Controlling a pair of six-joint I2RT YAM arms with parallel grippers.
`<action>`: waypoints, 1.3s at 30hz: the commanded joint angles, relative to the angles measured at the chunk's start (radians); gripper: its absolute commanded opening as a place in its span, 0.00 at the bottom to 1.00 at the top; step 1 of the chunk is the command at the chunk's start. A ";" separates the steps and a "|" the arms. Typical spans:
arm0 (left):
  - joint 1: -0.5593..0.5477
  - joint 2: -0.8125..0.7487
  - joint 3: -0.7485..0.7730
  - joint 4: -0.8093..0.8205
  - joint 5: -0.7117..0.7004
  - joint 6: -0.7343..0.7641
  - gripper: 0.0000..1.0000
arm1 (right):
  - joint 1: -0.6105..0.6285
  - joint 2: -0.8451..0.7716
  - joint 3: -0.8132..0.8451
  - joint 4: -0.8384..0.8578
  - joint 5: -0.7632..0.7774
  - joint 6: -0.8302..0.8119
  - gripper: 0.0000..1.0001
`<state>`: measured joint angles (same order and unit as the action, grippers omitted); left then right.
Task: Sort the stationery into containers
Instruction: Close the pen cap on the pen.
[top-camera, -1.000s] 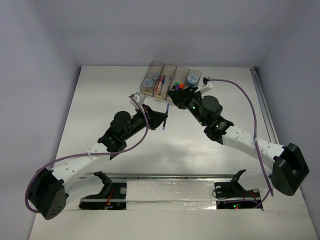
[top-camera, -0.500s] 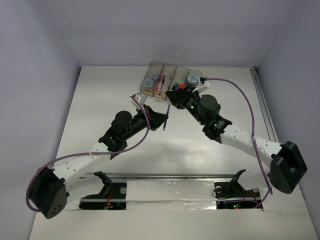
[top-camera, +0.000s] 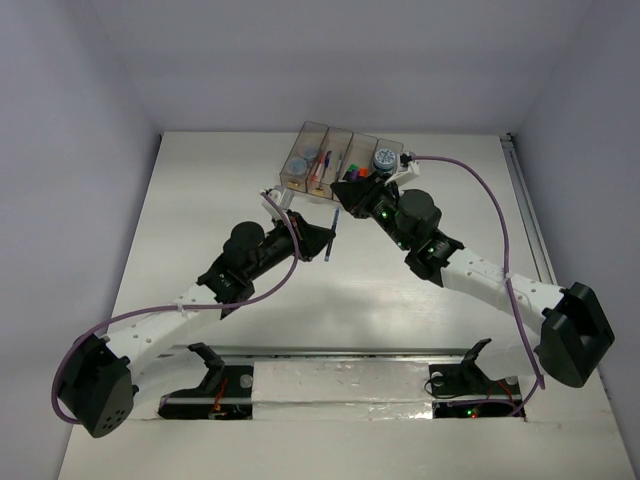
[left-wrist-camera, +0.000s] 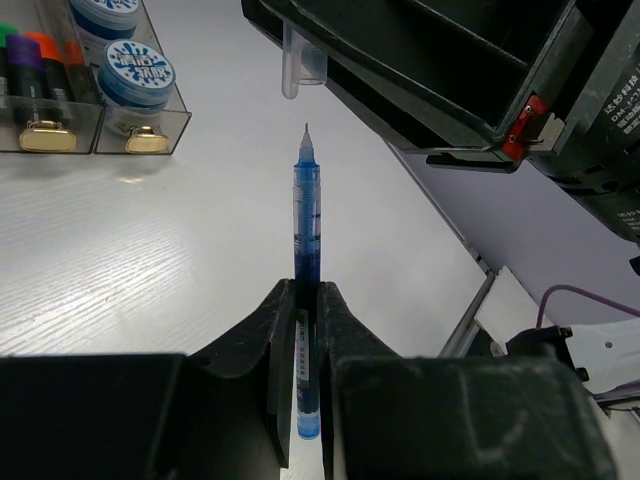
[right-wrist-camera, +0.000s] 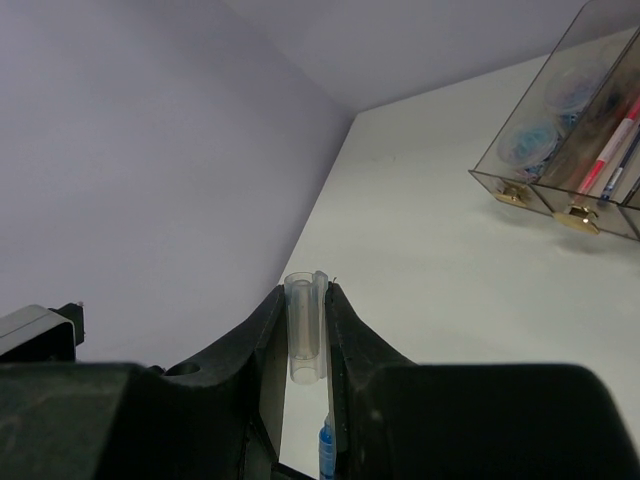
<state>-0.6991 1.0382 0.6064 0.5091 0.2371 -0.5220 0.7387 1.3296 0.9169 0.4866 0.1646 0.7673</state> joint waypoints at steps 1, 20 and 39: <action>-0.004 -0.035 0.046 0.032 -0.005 0.020 0.00 | -0.005 -0.029 0.004 0.050 -0.005 -0.005 0.00; -0.004 -0.047 0.052 0.026 -0.018 0.031 0.00 | -0.005 -0.023 -0.016 0.067 -0.042 0.006 0.00; -0.004 -0.041 0.059 0.012 -0.028 0.034 0.00 | -0.005 -0.046 -0.027 0.070 -0.059 -0.003 0.00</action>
<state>-0.6994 1.0157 0.6132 0.4957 0.2089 -0.5037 0.7387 1.3003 0.8833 0.4877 0.1223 0.7712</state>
